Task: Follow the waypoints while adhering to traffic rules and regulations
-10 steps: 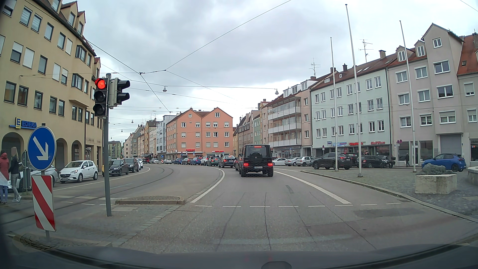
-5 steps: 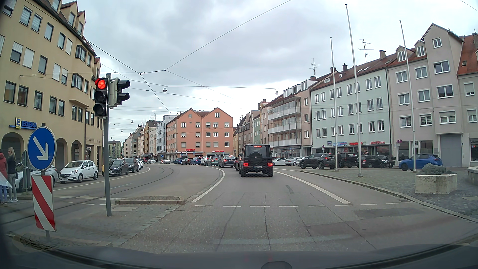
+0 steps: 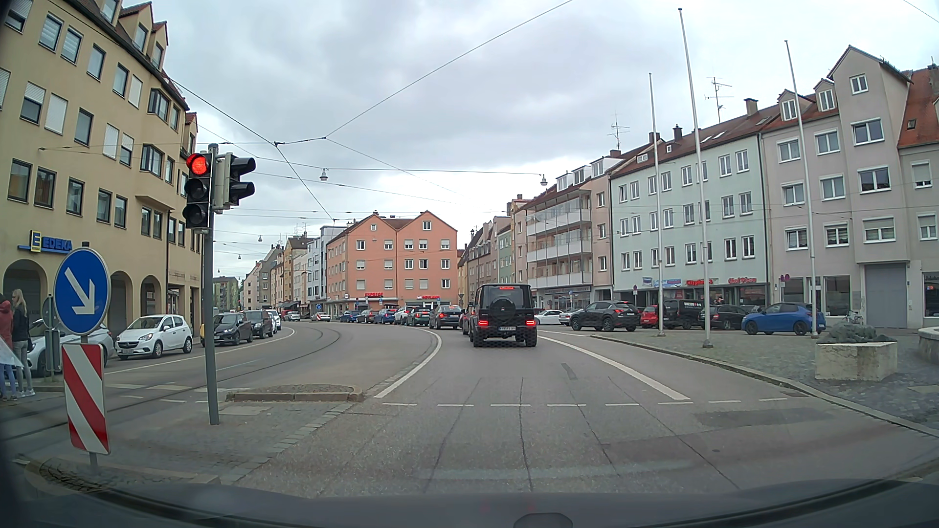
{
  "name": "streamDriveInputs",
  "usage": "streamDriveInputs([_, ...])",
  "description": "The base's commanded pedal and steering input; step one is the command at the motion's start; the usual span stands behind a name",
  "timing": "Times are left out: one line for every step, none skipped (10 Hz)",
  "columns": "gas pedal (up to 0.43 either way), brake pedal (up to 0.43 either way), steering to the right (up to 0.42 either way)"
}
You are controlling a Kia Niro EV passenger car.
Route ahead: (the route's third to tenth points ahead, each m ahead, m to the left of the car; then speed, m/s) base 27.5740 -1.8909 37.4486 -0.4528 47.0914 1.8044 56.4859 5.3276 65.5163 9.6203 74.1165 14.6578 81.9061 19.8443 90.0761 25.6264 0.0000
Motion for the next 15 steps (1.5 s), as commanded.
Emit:
streamDriveInputs([0.000, 0.207, 0.020])
streamDriveInputs([0.000, 0.207, 0.020])
streamDriveInputs([0.000, 0.207, 0.020])
streamDriveInputs([0.000, 0.207, 0.020])
streamDriveInputs([0.000, 0.207, 0.020])
streamDriveInputs([0.000, 0.207, 0.020])
streamDriveInputs([0.000, 0.207, 0.020])
streamDriveInputs([0.000, 0.207, 0.020])
streamDriveInputs([0.000, 0.207, 0.020])
streamDriveInputs([0.000, 0.207, 0.020])
streamDriveInputs([0.000, 0.207, 0.020])
streamDriveInputs([0.000, 0.207, 0.020])
streamDriveInputs([0.000, 0.207, 0.020])
streamDriveInputs([0.000, 0.207, 0.020])
streamDriveInputs([0.000, 0.207, 0.020])
